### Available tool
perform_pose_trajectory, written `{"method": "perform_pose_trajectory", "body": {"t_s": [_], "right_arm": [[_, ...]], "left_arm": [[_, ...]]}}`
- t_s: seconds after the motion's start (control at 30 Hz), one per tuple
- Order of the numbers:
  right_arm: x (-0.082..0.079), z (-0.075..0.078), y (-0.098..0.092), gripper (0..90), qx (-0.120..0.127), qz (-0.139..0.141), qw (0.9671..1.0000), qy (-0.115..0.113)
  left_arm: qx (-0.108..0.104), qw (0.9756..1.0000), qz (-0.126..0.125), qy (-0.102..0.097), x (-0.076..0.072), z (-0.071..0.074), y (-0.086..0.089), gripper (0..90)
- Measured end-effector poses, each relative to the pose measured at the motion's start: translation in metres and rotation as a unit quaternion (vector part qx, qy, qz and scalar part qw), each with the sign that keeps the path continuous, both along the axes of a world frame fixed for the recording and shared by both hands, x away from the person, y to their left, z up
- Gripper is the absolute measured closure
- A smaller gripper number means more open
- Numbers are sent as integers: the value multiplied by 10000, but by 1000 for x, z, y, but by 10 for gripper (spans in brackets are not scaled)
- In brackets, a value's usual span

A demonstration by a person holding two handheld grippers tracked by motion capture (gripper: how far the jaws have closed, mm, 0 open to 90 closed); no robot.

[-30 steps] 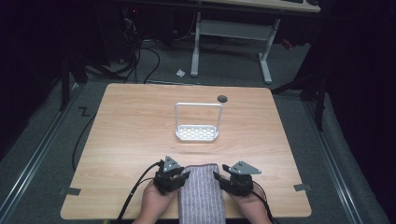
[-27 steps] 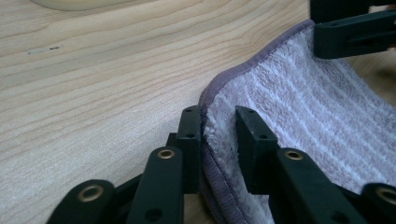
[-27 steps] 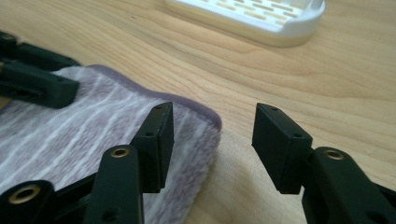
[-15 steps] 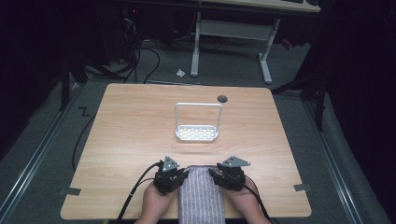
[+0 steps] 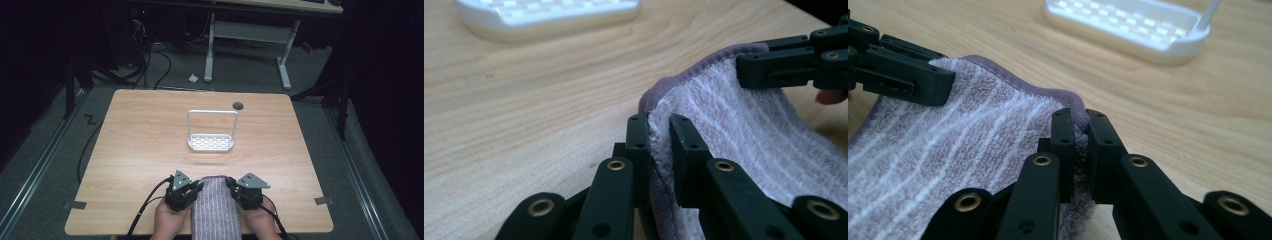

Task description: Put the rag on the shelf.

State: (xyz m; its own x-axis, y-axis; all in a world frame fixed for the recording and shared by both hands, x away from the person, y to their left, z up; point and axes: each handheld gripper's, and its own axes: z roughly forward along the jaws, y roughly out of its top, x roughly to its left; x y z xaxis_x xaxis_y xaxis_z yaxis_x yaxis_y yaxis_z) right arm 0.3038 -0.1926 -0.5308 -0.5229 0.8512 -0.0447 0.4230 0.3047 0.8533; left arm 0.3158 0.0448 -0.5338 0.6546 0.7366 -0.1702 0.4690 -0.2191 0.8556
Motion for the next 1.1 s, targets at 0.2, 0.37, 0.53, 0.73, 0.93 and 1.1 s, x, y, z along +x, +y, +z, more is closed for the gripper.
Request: {"method": "perform_pose_trajectory", "body": {"t_s": [0.2,0.37,0.53,0.73,0.93,1.1], "right_arm": [[-13,9,2,838,109,-60,9981,-608],[-22,23,3,838,191,-101,9928,-1180],[-22,41,0,839,343,-69,9887,-1455],[-16,64,-3,844,491,-32,9847,-1671],[-11,88,-5,843,530,-95,9779,-2021],[-6,106,-8,842,700,-172,9730,-2194]], "left_arm": [[-157,9982,128,-566,-15,9,1,800],[-291,9932,246,-1099,-26,20,-1,801],[-401,9906,228,-1286,-26,36,-2,801],[-510,9882,227,-1427,-17,57,-1,802],[-633,9839,223,-1656,-11,81,-2,802],[-761,9808,219,-1781,-5,99,-3,803]]}}
